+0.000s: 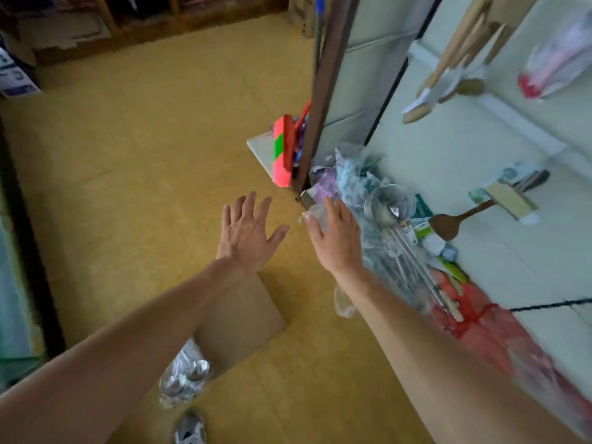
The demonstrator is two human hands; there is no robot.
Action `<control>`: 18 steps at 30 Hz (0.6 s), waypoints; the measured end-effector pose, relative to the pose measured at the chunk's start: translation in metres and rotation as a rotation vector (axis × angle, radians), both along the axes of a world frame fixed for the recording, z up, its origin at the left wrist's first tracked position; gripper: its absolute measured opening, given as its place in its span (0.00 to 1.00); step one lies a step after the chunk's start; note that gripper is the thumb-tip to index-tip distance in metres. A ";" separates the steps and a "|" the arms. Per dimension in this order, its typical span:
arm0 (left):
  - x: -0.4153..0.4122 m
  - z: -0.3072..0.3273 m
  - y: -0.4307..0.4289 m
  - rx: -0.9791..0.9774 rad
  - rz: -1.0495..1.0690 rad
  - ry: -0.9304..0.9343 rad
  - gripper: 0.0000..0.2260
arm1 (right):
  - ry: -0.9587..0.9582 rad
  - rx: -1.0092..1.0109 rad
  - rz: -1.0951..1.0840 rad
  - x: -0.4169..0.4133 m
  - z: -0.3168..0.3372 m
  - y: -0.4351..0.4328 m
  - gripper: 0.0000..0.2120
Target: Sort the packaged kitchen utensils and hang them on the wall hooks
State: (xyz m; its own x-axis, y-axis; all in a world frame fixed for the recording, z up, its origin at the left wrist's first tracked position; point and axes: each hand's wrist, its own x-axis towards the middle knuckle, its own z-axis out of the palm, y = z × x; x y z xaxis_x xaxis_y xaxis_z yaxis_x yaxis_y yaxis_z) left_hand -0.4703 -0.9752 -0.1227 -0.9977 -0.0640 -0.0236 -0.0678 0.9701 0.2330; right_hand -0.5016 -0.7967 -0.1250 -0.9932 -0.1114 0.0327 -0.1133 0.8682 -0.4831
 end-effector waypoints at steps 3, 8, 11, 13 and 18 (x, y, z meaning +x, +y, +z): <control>-0.009 0.028 0.080 -0.010 -0.133 0.036 0.31 | 0.008 0.016 -0.108 0.011 0.029 0.091 0.31; -0.003 0.066 0.242 -0.003 -0.371 0.056 0.32 | 0.044 0.013 -0.313 0.051 0.057 0.246 0.34; 0.018 0.082 0.343 0.046 -0.510 0.048 0.32 | 0.039 -0.015 -0.451 0.088 0.066 0.339 0.31; 0.035 0.088 0.408 0.062 -0.606 0.055 0.31 | 0.057 -0.009 -0.531 0.118 0.072 0.395 0.31; 0.093 0.101 0.554 0.110 -0.799 0.034 0.31 | 0.059 -0.017 -0.728 0.204 0.085 0.523 0.30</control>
State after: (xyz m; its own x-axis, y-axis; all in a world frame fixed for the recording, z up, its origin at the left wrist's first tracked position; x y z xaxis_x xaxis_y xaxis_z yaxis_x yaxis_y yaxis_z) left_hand -0.3777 -0.4217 -0.0222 -0.7410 0.6701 0.0431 0.6458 0.6937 0.3191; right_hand -0.2975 -0.2740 -0.0400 -0.8118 0.5777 0.0843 0.4639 0.7260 -0.5077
